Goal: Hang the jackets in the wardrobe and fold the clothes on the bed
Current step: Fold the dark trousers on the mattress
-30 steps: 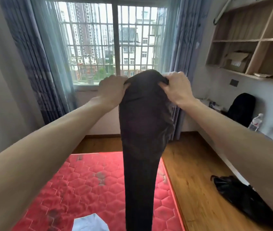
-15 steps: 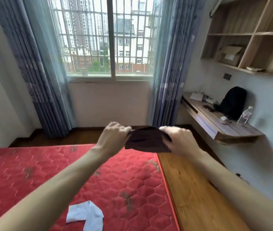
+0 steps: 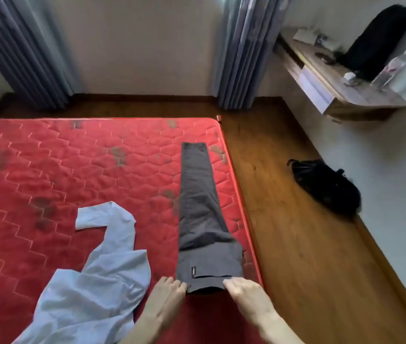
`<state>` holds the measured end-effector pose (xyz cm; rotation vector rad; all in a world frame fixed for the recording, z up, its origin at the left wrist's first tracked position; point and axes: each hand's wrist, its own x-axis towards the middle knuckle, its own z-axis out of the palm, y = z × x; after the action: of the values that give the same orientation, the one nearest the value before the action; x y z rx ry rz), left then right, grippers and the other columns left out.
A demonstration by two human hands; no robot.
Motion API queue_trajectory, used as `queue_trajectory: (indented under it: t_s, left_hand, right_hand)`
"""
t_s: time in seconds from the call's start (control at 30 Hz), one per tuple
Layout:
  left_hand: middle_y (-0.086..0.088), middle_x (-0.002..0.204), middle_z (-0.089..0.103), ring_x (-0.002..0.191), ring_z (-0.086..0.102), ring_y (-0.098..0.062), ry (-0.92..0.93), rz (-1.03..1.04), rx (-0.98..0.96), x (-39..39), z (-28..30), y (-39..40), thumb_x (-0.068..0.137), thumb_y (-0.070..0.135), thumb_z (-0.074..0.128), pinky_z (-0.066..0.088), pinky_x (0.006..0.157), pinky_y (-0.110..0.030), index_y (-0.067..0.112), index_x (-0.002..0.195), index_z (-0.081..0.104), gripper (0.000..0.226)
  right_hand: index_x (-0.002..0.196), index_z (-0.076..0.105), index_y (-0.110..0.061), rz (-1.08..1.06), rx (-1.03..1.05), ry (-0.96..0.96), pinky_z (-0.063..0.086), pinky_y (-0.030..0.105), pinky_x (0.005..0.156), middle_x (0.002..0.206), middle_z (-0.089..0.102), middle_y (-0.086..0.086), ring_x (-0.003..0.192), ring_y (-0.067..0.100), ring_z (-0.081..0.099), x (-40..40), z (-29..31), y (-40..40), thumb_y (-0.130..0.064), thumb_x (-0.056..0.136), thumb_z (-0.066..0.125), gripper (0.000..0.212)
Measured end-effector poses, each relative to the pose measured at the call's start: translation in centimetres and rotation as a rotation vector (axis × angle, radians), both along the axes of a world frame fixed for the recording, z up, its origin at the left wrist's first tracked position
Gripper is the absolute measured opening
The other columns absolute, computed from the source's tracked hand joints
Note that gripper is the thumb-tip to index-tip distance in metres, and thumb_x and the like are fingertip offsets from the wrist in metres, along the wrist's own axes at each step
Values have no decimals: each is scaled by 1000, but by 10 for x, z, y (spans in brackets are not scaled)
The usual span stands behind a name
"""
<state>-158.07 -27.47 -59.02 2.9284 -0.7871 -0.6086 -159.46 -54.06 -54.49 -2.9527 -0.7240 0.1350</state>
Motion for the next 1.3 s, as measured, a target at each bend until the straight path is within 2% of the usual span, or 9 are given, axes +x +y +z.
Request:
queue_trajectory:
  t_s: [0.17,0.27,0.37,0.47,0.53,0.67,0.8,1.03,1.3]
  left_hand:
    - [7,49,54,46,58,-13,83,-159,42,-83,-83,-8,53,39,70,44,50,-23,25,53,62,15]
    - [4,51,56,47,58,-16,168,-174,49,-117,-128,-14,29,43,86,49,49,-26,23,53,63,38]
    - [4,58,58,55,60,-20,119,-188,-30,-133,-152,-16,53,56,71,50,52,-31,25,60,60,34]
    - [-1,91,65,83,65,-24,-13,-88,-189,-125,-167,-21,78,39,57,55,67,-36,21,88,66,22]
    - [-7,124,67,112,65,-29,-102,2,-263,-110,-184,-31,88,31,53,58,88,-41,14,121,69,41]
    - [-9,167,37,155,33,-29,-111,103,-310,-82,-217,-53,104,36,43,30,123,-48,15,159,41,59]
    - [-7,175,13,162,10,-27,-64,93,-250,-77,-258,-53,106,48,42,17,129,-53,20,167,20,71]
    - [-7,175,11,162,7,-28,-89,-122,-269,-77,-271,-29,103,42,45,14,128,-57,19,167,20,72]
    - [-9,174,15,161,14,-29,-148,-627,-90,-52,-259,45,70,19,60,17,128,-51,18,167,22,104]
  right_hand:
    - [90,44,-24,66,-55,101,46,24,46,71,60,-9,62,12,61,-87,-102,-4,-13,65,42,28]
    - [94,58,-24,65,-68,240,49,25,53,88,62,-8,74,14,63,-129,-157,-8,-17,57,65,38]
    - [105,70,-26,43,-41,310,54,25,76,107,67,-9,92,13,69,-158,-189,-8,-43,74,69,35]
    - [120,73,-21,-37,93,240,44,28,101,124,68,-4,111,15,68,-163,-203,-1,-45,96,58,37]
    - [135,66,-13,-108,165,128,40,32,111,142,62,3,131,20,61,-146,-215,5,-31,103,50,40]
    - [161,35,-10,-223,147,58,19,41,128,170,28,7,159,22,21,-97,-243,14,-35,108,40,59]
    - [165,23,-18,-218,68,115,11,47,130,174,13,2,162,20,6,-69,-287,-2,-50,107,38,68]
    - [166,20,-26,-156,96,160,16,50,129,175,8,-3,162,19,3,-70,-315,-26,-51,106,41,68]
    - [166,20,-28,396,-110,170,18,59,125,175,10,4,161,27,9,-93,-286,-109,-53,94,54,84]
